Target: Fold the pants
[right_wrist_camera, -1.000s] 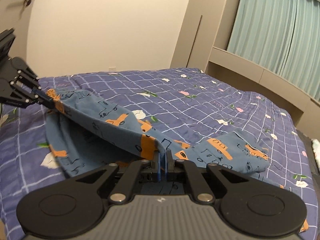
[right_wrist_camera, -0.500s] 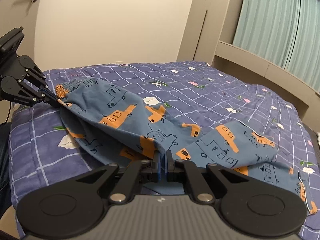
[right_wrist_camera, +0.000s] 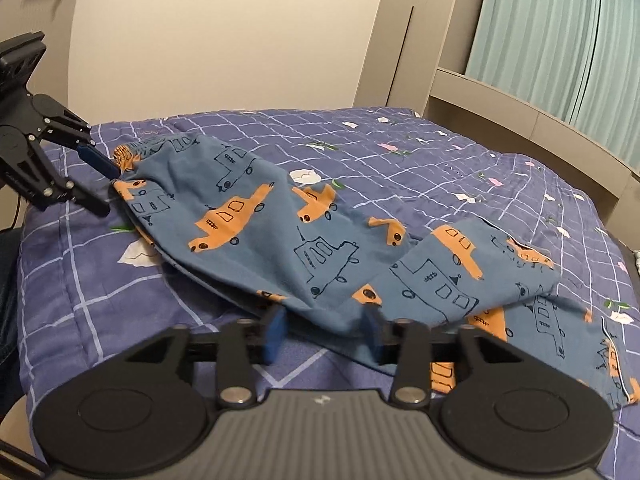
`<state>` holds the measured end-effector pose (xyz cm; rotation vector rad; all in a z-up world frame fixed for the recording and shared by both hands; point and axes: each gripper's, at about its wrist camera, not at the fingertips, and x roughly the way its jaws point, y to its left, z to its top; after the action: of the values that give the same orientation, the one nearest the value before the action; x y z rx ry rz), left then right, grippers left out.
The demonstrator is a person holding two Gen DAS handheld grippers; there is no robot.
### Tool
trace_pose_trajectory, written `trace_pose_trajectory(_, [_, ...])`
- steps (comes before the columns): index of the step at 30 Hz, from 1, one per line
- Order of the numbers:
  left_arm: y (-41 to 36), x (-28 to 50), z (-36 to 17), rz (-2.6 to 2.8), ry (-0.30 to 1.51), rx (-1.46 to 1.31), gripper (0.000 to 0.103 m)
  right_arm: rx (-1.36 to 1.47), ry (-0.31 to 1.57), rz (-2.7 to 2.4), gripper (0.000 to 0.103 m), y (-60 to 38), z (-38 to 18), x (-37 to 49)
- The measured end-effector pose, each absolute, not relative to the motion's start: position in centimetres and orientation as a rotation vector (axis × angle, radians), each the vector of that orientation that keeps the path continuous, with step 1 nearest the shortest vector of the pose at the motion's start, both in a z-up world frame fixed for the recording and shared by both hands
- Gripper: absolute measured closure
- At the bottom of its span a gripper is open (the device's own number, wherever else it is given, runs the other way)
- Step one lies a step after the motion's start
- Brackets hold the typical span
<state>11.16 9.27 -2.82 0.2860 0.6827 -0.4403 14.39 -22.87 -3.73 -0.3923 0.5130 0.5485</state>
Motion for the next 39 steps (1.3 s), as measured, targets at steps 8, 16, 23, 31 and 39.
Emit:
trace_pose_trajectory(8, [4.2, 12.4, -2.0, -0.511, 0.631, 0.160, 0.001, -0.316, 0.488, 0.491, 0.000, -26.4, -2.9, 13.5])
trace_pose_trajectory(16, [-1.5, 17.6, -2.3, -0.593, 0.610, -0.158, 0.001, -0.277, 0.500, 0.352, 0.000, -31.8, -1.5, 15.9])
trace_pose_trajectory(23, [-6.3, 22.7, -3.9, -0.640, 0.659, -0.336, 0.001, -0.253, 0.542, 0.362, 0.000, -34.5, 1.7, 22.3])
trace_pose_trajectory(31, [-7.7, 25.2, -5.4, -0.603, 0.687, -0.422, 0.001, -0.318, 0.635, 0.434, 0.000, -31.0, 3.0, 32.7])
trace_pose_trajectory(39, [-6.1, 26.9, -6.2, -0.559, 0.730, -0.531, 0.009, -0.402, 0.723, 0.420, 0.000, -25.4, 0.8, 39.8])
